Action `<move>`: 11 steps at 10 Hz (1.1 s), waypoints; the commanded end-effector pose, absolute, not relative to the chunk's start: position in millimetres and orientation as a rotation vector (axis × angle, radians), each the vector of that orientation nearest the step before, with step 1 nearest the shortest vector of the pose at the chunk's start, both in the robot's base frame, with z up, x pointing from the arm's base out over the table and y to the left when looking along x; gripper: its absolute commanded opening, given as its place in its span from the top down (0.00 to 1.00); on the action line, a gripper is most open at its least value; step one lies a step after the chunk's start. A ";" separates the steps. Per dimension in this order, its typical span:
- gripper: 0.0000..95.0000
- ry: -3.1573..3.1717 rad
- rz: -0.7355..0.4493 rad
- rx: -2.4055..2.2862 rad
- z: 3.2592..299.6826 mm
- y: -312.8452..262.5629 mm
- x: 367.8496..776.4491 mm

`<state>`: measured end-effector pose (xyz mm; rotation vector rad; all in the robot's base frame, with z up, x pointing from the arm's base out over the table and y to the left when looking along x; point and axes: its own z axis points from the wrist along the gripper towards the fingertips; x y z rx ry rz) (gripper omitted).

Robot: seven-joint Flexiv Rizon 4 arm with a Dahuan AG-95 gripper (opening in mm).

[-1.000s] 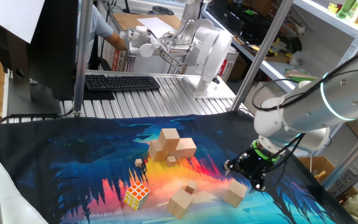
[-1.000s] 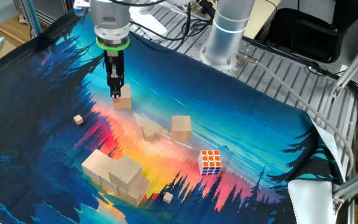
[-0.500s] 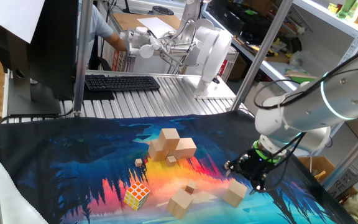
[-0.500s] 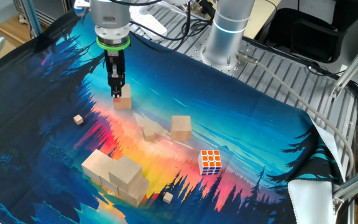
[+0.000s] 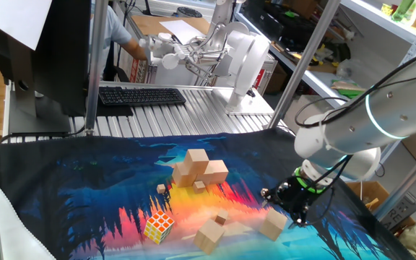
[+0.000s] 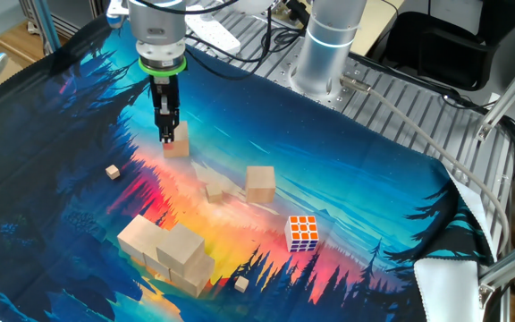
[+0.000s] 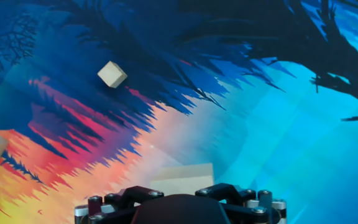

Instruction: Stack the blocks into a pyramid shape

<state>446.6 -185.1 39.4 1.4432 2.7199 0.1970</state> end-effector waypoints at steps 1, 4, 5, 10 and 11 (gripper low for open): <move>0.00 2.720 0.195 1.431 39.3 -182.7 444.8; 0.20 2.769 0.151 1.303 37.9 -179.0 443.4; 0.20 2.778 0.142 1.278 37.4 -179.1 443.3; 0.40 2.787 0.142 1.254 36.7 -179.2 443.3; 0.60 2.786 0.143 1.253 36.6 -179.3 443.3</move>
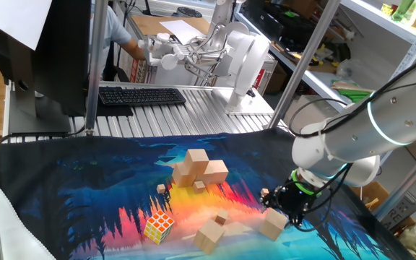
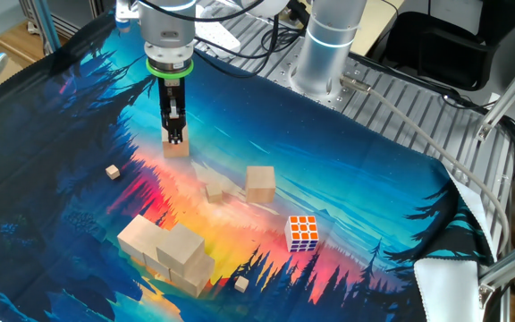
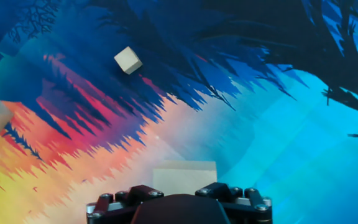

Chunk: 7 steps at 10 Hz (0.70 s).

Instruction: Stack the blocks into a pyramid shape

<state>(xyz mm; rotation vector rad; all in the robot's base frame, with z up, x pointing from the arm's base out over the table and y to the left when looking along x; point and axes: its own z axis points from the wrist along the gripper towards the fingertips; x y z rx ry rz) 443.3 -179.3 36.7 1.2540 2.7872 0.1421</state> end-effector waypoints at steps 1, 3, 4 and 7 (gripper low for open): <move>0.60 2.785 0.144 1.254 36.3 -179.3 443.2; 0.80 2.782 0.145 1.255 35.7 -179.5 443.2; 1.00 2.779 0.145 1.261 35.9 -179.4 443.4; 1.00 2.748 0.122 1.339 51.1 -173.0 449.5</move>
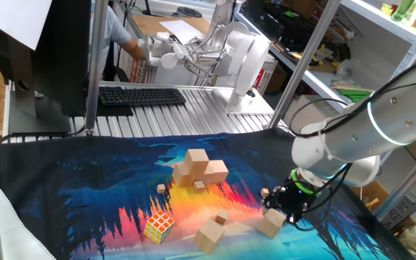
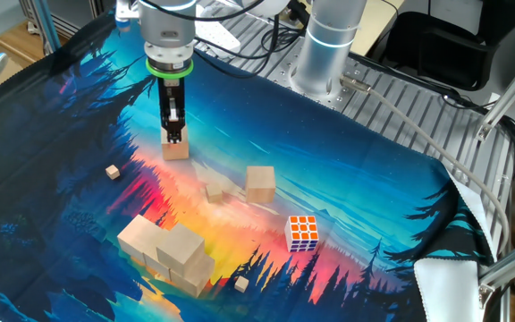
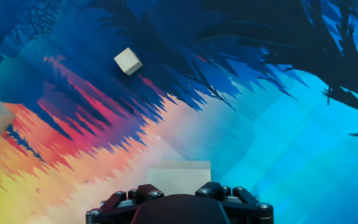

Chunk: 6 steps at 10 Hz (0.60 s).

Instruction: Stack the blocks into a pyramid shape

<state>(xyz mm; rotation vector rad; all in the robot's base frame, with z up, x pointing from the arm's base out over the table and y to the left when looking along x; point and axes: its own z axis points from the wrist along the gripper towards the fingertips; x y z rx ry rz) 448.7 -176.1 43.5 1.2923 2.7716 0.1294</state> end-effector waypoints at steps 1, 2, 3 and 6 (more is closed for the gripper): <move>1.00 2.724 0.088 1.370 54.9 -169.2 454.0; 1.00 2.688 0.085 1.438 59.3 -165.3 460.0; 1.00 2.660 0.074 1.497 64.3 -161.6 466.2; 1.00 2.611 0.017 1.613 86.1 -152.6 486.3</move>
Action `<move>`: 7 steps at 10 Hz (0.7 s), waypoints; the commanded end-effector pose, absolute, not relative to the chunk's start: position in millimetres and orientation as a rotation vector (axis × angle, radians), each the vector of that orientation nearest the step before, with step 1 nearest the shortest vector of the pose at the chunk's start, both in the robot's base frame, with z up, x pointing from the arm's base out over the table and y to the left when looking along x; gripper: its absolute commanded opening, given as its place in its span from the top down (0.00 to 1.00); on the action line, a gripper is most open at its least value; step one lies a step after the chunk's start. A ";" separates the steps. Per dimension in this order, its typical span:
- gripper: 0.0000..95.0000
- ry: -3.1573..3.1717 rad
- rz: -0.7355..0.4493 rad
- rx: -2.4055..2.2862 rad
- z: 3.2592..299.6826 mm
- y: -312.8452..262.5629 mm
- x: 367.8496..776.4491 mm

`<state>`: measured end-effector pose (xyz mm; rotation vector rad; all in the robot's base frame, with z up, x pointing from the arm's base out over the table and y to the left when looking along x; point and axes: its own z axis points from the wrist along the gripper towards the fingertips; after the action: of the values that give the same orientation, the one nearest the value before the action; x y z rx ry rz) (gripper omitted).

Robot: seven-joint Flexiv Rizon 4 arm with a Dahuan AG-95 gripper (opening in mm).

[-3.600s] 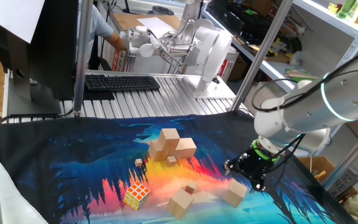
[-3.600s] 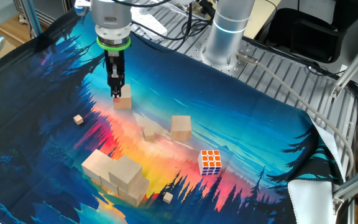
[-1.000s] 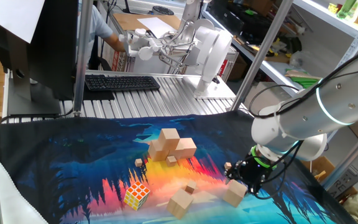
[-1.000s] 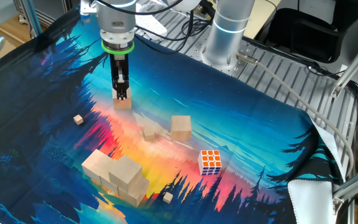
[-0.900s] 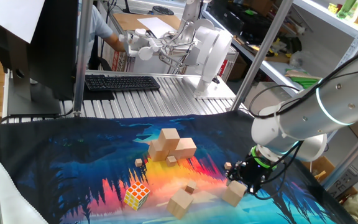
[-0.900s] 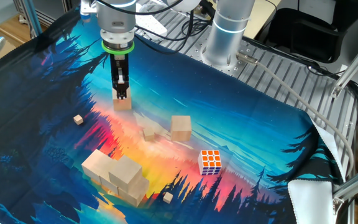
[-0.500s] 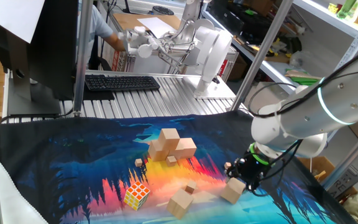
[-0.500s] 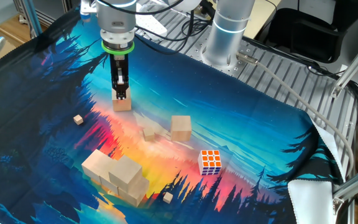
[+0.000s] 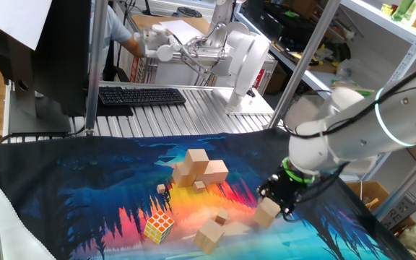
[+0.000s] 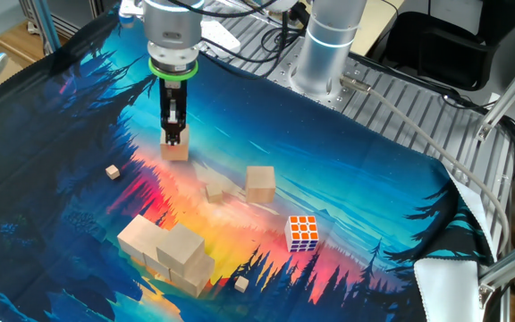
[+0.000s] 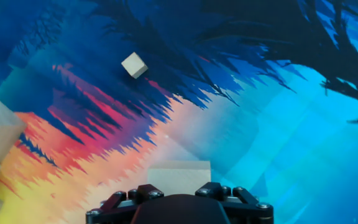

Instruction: Stack the blocks into a pyramid shape

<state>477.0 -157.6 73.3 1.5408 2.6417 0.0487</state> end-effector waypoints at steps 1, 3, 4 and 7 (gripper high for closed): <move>1.00 2.588 0.001 1.684 98.4 -151.1 498.1; 1.00 2.551 -0.030 1.792 118.5 -148.9 516.9; 1.00 2.535 -0.050 1.848 131.1 -148.1 527.5; 1.00 2.508 -0.064 1.939 157.1 -149.5 548.8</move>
<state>544.4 -148.3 149.3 1.9129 2.5199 -0.0549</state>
